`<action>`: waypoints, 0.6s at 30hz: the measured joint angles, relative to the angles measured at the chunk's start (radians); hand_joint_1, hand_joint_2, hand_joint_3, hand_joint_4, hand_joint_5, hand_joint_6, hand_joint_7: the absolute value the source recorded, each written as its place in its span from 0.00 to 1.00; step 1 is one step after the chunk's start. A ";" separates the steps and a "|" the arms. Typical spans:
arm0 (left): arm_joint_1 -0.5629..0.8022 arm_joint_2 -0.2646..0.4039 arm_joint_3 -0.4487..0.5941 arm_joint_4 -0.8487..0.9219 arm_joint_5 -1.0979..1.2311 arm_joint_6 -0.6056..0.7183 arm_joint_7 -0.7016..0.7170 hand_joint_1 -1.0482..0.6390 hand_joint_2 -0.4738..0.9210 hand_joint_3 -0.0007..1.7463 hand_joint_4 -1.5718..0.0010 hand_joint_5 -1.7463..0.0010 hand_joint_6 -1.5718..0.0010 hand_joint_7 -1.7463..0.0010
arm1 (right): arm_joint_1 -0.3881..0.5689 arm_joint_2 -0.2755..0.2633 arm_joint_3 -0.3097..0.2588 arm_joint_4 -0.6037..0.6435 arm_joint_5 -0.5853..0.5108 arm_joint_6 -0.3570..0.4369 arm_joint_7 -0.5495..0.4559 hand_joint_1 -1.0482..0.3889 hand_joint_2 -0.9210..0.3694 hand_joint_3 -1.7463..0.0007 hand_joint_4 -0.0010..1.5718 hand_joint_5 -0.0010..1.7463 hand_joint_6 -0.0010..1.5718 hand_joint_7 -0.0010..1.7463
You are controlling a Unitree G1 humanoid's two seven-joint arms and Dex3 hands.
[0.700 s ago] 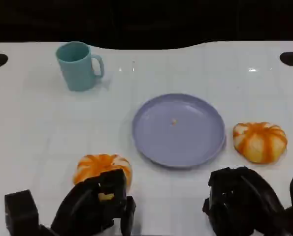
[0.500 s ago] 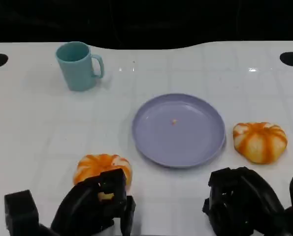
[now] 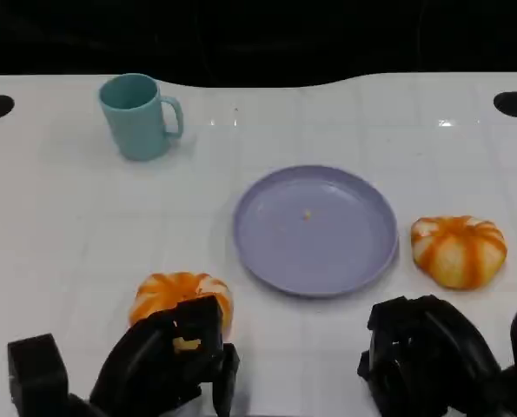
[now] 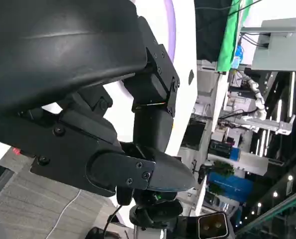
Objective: Grasp the bread from the table and place it into the plate.
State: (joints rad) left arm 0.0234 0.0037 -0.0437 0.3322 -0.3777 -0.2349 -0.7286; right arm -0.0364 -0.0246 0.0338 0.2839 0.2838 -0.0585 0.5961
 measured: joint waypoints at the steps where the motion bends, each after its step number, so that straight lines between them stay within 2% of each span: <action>1: 0.000 0.000 0.000 0.000 0.000 0.000 0.000 0.14 1.00 0.13 0.36 0.00 0.48 0.02 | 0.000 0.000 0.000 0.000 0.000 0.000 0.000 0.00 0.71 0.18 0.99 0.76 1.00 0.57; 7: 0.002 -0.011 0.005 -0.018 0.042 -0.058 0.058 0.11 1.00 0.17 0.44 0.00 0.51 0.14 | 0.000 0.000 0.000 0.000 0.000 0.000 0.000 0.00 0.70 0.18 0.98 0.76 1.00 0.57; 13: 0.005 -0.010 0.010 -0.060 0.138 -0.169 0.141 0.15 1.00 0.16 0.55 0.01 0.61 0.26 | -0.001 0.000 0.000 0.000 0.000 0.000 0.000 0.00 0.71 0.18 0.98 0.76 1.00 0.57; 15: 0.006 0.008 0.007 -0.080 0.193 -0.200 0.168 0.15 1.00 0.16 0.59 0.09 0.67 0.35 | -0.003 0.000 0.000 0.000 0.000 0.000 0.000 0.00 0.71 0.18 0.98 0.76 1.00 0.57; 18: 0.007 0.048 0.004 -0.119 0.267 -0.234 0.207 0.16 1.00 0.13 0.59 0.20 0.72 0.47 | -0.003 0.000 0.000 0.000 0.000 0.000 0.000 0.00 0.72 0.17 0.98 0.76 1.00 0.57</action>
State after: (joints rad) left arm 0.0306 0.0519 -0.0397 0.2132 -0.1110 -0.4687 -0.5221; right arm -0.0397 -0.0246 0.0337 0.2840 0.2836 -0.0590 0.5961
